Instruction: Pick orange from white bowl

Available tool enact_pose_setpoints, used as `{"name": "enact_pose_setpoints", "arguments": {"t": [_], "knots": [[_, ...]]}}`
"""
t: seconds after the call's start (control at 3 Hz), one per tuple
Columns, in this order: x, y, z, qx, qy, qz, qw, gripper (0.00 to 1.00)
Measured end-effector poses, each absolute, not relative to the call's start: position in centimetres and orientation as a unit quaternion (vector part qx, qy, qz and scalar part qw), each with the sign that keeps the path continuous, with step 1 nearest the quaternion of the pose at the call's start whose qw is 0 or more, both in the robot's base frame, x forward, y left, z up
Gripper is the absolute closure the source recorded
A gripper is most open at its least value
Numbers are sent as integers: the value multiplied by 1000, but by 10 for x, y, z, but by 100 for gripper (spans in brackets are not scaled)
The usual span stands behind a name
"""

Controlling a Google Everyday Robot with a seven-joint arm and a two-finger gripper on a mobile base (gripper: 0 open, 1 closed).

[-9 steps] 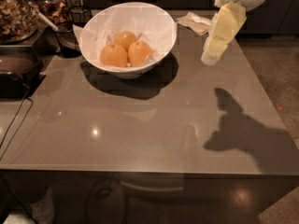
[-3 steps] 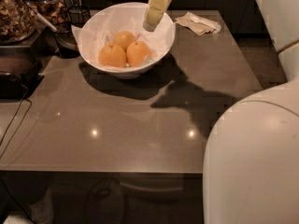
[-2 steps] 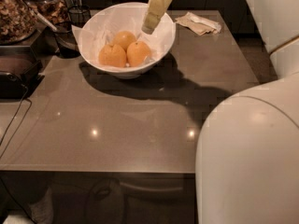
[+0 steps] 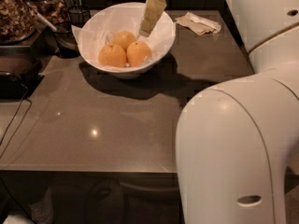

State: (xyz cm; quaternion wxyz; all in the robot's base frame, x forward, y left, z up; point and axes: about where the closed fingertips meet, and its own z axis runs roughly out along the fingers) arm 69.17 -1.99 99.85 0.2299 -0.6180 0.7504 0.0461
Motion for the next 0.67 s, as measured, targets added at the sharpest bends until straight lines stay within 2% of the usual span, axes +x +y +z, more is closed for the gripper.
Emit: {"name": "enact_pose_setpoints", "arguments": {"t": [0.67], "knots": [[704, 3, 983, -640, 736, 50, 215, 22]]}}
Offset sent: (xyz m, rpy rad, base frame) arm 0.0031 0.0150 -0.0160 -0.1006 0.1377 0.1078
